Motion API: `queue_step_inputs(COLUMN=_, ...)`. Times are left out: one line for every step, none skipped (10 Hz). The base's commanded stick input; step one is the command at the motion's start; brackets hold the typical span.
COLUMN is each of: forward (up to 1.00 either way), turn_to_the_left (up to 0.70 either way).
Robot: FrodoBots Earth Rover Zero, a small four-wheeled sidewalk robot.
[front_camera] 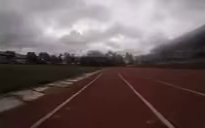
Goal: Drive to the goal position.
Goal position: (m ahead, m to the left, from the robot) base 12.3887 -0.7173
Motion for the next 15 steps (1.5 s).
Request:
queue_step_inputs(forward=0.0, turn_to_the_left=0.0)
queue_step_inputs(forward=0.0, turn_to_the_left=0.0)
queue_step_inputs(forward=0.0, turn_to_the_left=0.0)
queue_step_inputs(forward=0.0, turn_to_the_left=0.0)
queue_step_inputs(forward=0.0, turn_to_the_left=0.0)
queue_step_inputs(forward=0.21, turn_to_the_left=0.0)
queue_step_inputs(forward=0.6, turn_to_the_left=0.0)
queue_step_inputs(forward=0.7, turn_to_the_left=0.0)
queue_step_inputs(forward=0.7, turn_to_the_left=0.0)
queue_step_inputs(forward=0.7, turn_to_the_left=0.0)
queue_step_inputs(forward=0.7, turn_to_the_left=0.0)
queue_step_inputs(forward=0.7, turn_to_the_left=0.0)
queue_step_inputs(forward=0.7, turn_to_the_left=0.0)
queue_step_inputs(forward=0.7, turn_to_the_left=0.0)
queue_step_inputs(forward=0.7, turn_to_the_left=0.0)
